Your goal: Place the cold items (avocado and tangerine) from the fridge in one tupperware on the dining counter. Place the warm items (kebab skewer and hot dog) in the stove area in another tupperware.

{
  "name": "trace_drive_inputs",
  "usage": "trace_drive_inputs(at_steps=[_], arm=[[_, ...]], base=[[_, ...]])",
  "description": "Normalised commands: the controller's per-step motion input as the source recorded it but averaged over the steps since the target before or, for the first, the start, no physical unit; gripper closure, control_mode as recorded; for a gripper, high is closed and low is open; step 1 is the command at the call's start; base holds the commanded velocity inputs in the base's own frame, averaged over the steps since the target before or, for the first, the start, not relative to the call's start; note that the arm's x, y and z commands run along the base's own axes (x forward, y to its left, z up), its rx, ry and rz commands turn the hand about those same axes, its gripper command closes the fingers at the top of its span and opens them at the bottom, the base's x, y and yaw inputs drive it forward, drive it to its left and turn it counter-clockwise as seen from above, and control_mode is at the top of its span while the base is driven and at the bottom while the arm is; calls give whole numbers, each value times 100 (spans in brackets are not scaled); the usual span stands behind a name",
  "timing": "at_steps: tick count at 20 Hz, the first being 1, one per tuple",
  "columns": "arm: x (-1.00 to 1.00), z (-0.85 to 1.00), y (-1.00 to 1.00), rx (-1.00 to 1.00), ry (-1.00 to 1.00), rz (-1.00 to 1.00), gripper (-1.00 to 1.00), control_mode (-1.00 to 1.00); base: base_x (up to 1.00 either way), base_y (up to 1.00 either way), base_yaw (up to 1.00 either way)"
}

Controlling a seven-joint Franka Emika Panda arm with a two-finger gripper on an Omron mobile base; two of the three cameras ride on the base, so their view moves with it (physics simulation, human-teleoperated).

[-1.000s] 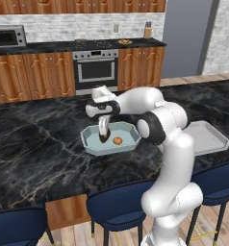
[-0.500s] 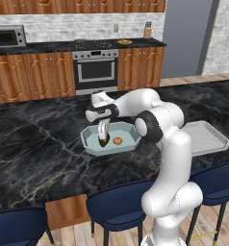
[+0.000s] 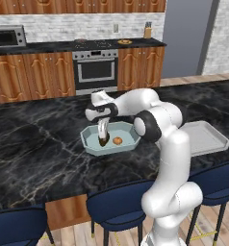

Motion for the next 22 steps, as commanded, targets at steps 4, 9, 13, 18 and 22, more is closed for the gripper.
trace_drive_inputs(at_steps=[4, 9, 13, 18, 22], arm=[[0, -2, 0, 3, -7, 0, -100, -100], [-22, 10, -1, 11, -16, -1, -100, -100], [-36, 31, -4, 10, -13, -7, -100, -100], [-47, 34, -1, 10, -20, -9, -100, -100], [-86, 37, -6, 10, -22, -17, -100, -100]], base=[[0, 0, 0], [0, 0, 0], [0, 0, 0], [0, 0, 0], [0, 0, 0]])
